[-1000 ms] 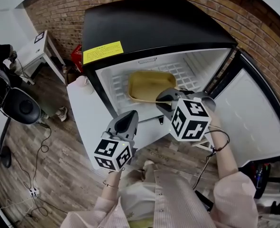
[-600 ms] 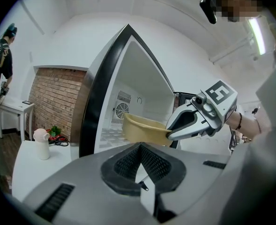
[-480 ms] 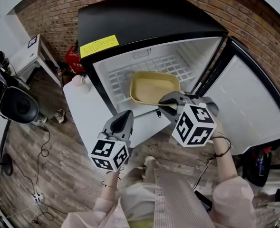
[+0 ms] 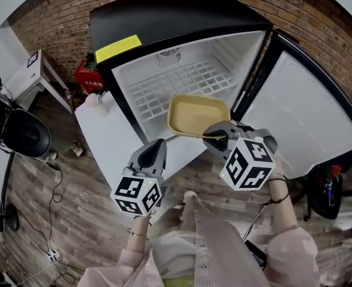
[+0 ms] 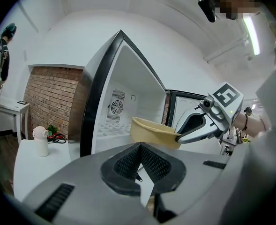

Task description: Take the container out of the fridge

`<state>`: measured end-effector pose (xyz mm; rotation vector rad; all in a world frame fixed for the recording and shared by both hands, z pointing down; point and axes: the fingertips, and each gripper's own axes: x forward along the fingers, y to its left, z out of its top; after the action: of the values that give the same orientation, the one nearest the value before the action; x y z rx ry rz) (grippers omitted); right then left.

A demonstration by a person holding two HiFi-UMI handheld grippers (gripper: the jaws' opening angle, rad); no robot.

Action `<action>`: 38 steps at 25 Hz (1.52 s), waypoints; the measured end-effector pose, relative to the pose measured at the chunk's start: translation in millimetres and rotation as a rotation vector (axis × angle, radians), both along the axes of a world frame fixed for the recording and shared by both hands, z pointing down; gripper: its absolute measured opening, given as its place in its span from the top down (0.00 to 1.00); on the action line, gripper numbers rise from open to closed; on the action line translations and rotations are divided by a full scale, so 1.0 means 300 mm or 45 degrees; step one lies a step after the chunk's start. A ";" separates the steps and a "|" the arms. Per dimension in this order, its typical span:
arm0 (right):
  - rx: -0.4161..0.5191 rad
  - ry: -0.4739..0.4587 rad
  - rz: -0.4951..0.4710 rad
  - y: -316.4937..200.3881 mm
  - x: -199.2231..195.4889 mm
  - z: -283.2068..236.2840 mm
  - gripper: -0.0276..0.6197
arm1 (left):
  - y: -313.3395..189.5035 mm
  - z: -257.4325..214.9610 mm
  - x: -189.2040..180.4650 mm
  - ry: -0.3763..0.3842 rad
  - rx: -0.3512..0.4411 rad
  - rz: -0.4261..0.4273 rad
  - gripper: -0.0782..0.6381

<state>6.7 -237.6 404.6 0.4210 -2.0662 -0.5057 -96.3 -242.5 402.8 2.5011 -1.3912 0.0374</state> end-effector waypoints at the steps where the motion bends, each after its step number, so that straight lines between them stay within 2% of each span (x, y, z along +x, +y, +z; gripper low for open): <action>1: -0.004 -0.003 0.009 0.011 0.005 0.005 0.92 | 0.006 0.002 0.003 -0.002 0.000 0.006 0.90; 11: -0.064 -0.042 0.097 0.107 0.060 0.087 0.92 | 0.070 0.050 0.005 -0.024 -0.026 0.031 0.90; 17: -0.131 -0.079 0.120 0.128 0.073 0.151 0.92 | 0.088 0.077 -0.015 -0.047 -0.038 -0.001 0.90; 30: -0.251 -0.078 0.087 0.150 0.094 0.238 0.92 | 0.086 0.111 -0.005 -0.057 -0.040 -0.090 0.90; 38: -0.274 -0.074 0.064 0.130 0.102 0.252 0.93 | 0.064 0.117 -0.018 -0.052 -0.042 -0.139 0.90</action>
<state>37.4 -198.6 480.2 0.3626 -2.1334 -0.2397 -101.9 -223.5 437.9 2.4066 -1.5291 0.0892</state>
